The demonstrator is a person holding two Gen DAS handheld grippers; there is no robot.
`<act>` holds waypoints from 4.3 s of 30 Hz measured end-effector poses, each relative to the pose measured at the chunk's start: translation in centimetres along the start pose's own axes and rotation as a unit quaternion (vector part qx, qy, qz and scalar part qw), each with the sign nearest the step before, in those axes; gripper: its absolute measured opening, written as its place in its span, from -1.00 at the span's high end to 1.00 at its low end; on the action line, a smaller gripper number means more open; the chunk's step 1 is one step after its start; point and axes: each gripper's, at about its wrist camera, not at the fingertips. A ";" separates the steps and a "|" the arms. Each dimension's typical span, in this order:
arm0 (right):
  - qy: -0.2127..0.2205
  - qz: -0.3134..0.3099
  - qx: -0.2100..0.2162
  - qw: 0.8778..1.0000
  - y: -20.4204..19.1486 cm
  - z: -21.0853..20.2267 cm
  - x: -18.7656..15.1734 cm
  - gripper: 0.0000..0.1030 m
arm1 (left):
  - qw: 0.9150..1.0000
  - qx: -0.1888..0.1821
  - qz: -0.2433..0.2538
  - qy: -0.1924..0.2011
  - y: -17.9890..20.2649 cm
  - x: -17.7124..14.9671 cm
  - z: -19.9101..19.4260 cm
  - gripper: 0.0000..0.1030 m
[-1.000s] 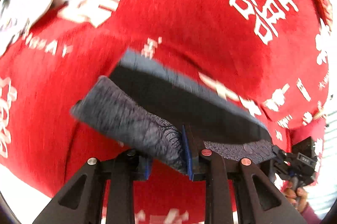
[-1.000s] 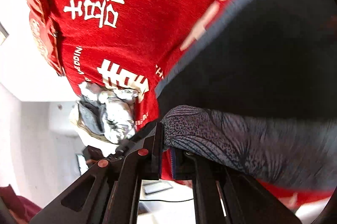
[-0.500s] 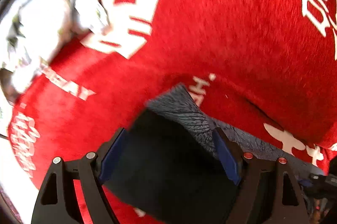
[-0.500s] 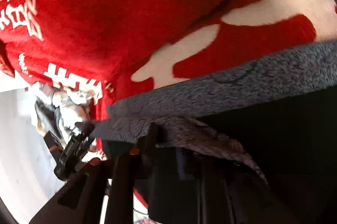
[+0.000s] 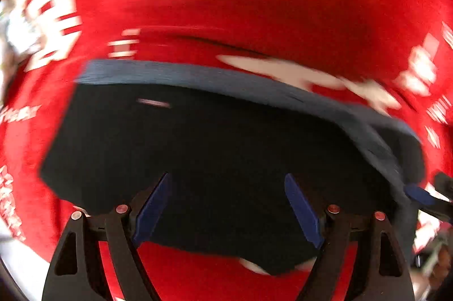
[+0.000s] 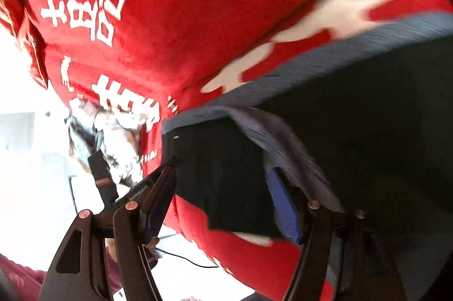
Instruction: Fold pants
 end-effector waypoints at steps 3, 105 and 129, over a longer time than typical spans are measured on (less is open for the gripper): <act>0.050 0.061 -0.031 0.996 4.1 -4.7 -4.7 -0.40 | 0.995 -0.085 0.050 -0.016 4.4 -1.9 -0.3 -0.61; 0.147 0.222 -0.092 0.960 30.0 -21.3 -0.7 0.40 | 0.995 0.063 0.068 -0.047 22.0 -0.8 10.0 -0.78; 0.094 -0.008 -0.187 0.978 17.1 -14.2 8.5 0.20 | 0.990 0.141 -0.011 0.017 16.2 10.7 10.2 -0.80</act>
Point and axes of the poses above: each gripper's, at about its wrist camera, not at the fingertips, and z roughly the way its jaws point, y to its right, x to its top, and after that the axes turned 1 degree about -z, right-handed
